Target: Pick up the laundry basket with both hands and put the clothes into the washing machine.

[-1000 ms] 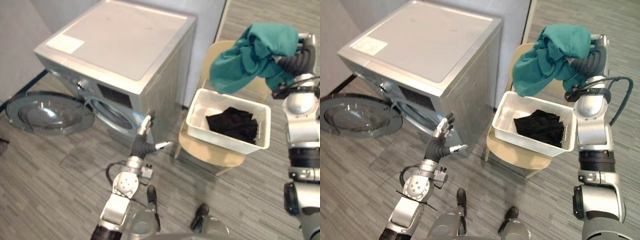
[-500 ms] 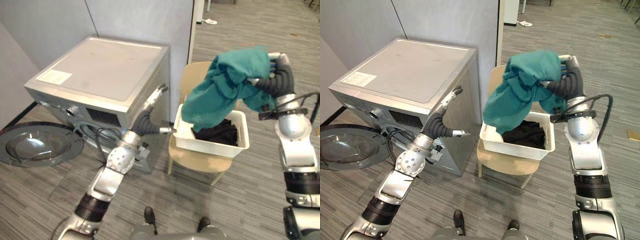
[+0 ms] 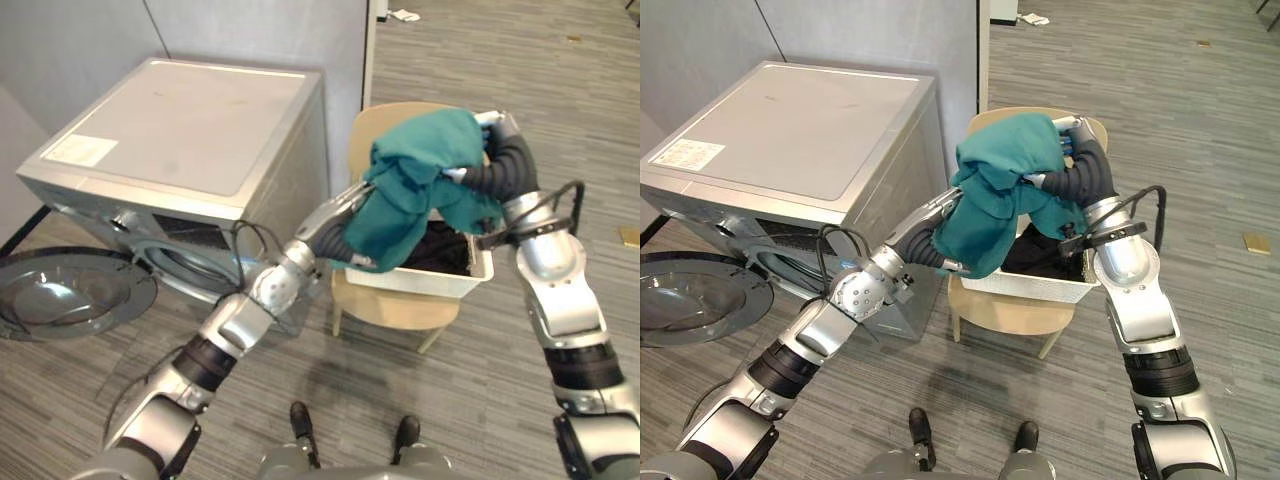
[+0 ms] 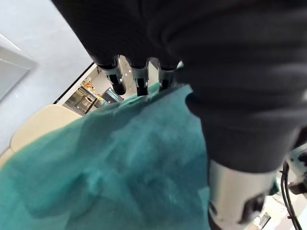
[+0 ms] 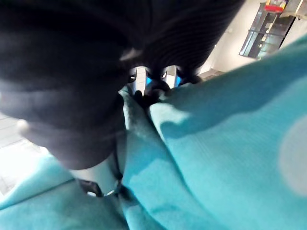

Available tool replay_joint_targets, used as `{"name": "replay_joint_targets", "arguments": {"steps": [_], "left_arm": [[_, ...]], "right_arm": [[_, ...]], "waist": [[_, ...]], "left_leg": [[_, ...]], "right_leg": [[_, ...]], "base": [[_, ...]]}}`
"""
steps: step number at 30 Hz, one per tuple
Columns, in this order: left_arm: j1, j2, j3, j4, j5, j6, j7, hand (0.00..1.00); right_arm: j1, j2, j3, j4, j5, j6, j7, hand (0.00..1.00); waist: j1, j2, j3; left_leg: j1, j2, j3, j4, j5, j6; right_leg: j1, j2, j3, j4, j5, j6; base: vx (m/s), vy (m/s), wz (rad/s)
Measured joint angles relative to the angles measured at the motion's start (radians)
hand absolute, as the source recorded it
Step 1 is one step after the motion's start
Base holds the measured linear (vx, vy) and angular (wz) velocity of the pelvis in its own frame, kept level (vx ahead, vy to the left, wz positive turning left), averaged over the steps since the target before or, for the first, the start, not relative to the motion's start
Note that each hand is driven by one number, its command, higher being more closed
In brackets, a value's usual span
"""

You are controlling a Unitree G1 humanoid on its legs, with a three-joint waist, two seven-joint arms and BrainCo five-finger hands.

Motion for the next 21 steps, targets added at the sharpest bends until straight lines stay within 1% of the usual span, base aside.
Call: {"name": "replay_joint_targets", "arguments": {"steps": [1, 3, 4, 5, 6, 9, 11, 12, 14, 16, 17, 19, 21], "left_arm": [[-0.009, -0.019, 0.0, 0.015, 0.0, 0.001, 0.005, 0.0], [-0.009, -0.083, 0.018, 0.049, -0.003, 0.009, 0.023, 0.0], [-0.004, -0.108, 0.033, 0.055, -0.006, 0.019, 0.026, 0.0], [0.011, -0.157, 0.063, 0.058, -0.023, 0.041, 0.03, 0.0], [0.024, -0.189, 0.08, 0.058, -0.045, 0.055, 0.034, 0.0], [0.068, -0.262, 0.115, 0.069, -0.112, 0.092, 0.058, 0.0], [0.072, -0.291, 0.118, 0.104, -0.18, 0.113, 0.076, 0.0], [0.072, -0.303, 0.119, 0.122, -0.221, 0.122, 0.092, 0.0], [0.072, -0.317, 0.138, 0.151, -0.264, 0.129, 0.114, 0.0], [0.069, -0.331, 0.153, 0.179, -0.339, 0.13, 0.144, 0.0], [0.067, -0.331, 0.152, 0.187, -0.352, 0.131, 0.15, 0.0], [0.064, -0.332, 0.152, 0.204, -0.45, 0.131, 0.157, 0.0], [0.064, -0.332, 0.152, 0.205, -0.481, 0.131, 0.158, 0.0]], "right_arm": [[-0.002, 0.012, 0.0, 0.0, 0.005, 0.0, 0.0, 1.0], [-0.004, 0.041, 0.001, 0.0, 0.013, 0.0, 0.0, 1.0], [-0.004, 0.049, 0.001, 0.0, 0.014, 0.0, 0.0, 1.0], [-0.004, 0.064, 0.001, 0.0, 0.014, 0.001, 0.0, 1.0], [-0.004, 0.074, 0.001, 0.0, 0.014, 0.002, 0.0, 1.0], [-0.003, 0.113, 0.011, 0.0, 0.013, 0.015, -0.001, 1.0], [-0.001, 0.129, 0.039, 0.0, 0.013, 0.035, 0.0, 1.0], [0.002, 0.139, 0.049, 0.0, 0.013, 0.038, 0.0, 1.0], [0.004, 0.15, 0.068, 0.0, 0.013, 0.042, -0.001, 1.0], [0.005, 0.162, 0.079, 0.001, 0.014, 0.048, -0.003, 1.0], [0.006, 0.162, 0.079, 0.001, 0.014, 0.051, -0.003, 1.0], [0.006, 0.162, 0.081, 0.006, 0.029, 0.061, -0.007, 1.0], [0.006, 0.162, 0.089, 0.006, 0.036, 0.061, -0.009, 1.0]], "waist": [[0.0, 0.0, 0.0], [0.001, 0.0, 0.0], [0.0, 0.0, 0.0], [0.0, 0.0, 0.0], [0.0, 0.0, 0.0], [0.0, 0.0, 0.0], [0.001, 0.0, 0.0], [0.001, 0.0, 0.0], [0.002, 0.0, 0.0], [0.002, 0.0, 0.0], [0.003, 0.0, 0.0], [0.004, 0.0, 0.0], [0.005, 0.0, 0.0]], "left_leg": [[0.0, -0.001, 0.0, 0.0, 0.0, 0.0], [0.0, -0.004, -0.001, 0.0, 0.0, 0.0], [0.0, -0.004, -0.002, 0.0, 0.0, 0.0], [0.0, -0.004, -0.003, 0.0, 0.0, 0.0], [0.001, -0.004, -0.005, 0.0, 0.0, 0.0], [0.002, -0.004, -0.008, 0.0, 0.0, 0.0], [0.005, -0.003, -0.011, 0.0, 0.0, 0.0], [0.006, -0.003, -0.015, -0.001, 0.0, 0.0], [0.006, -0.003, -0.018, -0.001, 0.0, 0.0], [0.006, -0.004, -0.019, -0.001, 0.0, 0.0], [0.006, -0.004, -0.02, -0.001, 0.0, 0.0], [0.006, -0.006, -0.025, -0.001, 0.0, 0.0], [0.005, -0.006, -0.028, -0.001, 0.0, 0.0]], "right_leg": [[0.0, 0.0, 0.0, 0.0, 0.0, 0.0], [0.0, 0.001, 0.0, 0.001, 0.0, 0.0], [0.0, 0.001, 0.0, 0.001, 0.0, 0.0], [0.0, 0.001, 0.0, 0.001, 0.0, 0.0], [0.0, 0.001, 0.0, 0.001, -0.001, 0.0], [0.0, 0.002, 0.0, 0.002, -0.003, 0.0], [0.002, 0.002, -0.001, 0.008, -0.009, 0.0], [0.003, 0.001, -0.005, 0.012, -0.012, 0.0], [0.004, 0.0, -0.007, 0.014, -0.014, 0.0], [0.004, -0.001, -0.007, 0.015, -0.02, 0.009], [0.004, -0.001, -0.008, 0.016, -0.02, 0.009], [0.006, -0.003, -0.013, 0.018, -0.02, 0.009], [0.008, -0.004, -0.016, 0.018, -0.02, 0.009]], "base": [[0.07, -0.005, -0.01], [0.08, -0.008, -0.01], [0.07, -0.014, -0.01], [0.07, -0.016, -0.01], [0.06, -0.015, -0.01], [0.05, -0.012, 0.0], [0.03, -0.005, 0.04], [0.01, -0.001, 0.07], [0.0, 0.0, 0.05], [0.0, 0.0, 0.0], [0.01, -0.002, 0.04], [0.02, -0.001, 0.06], [0.02, -0.006, 0.05]]}}
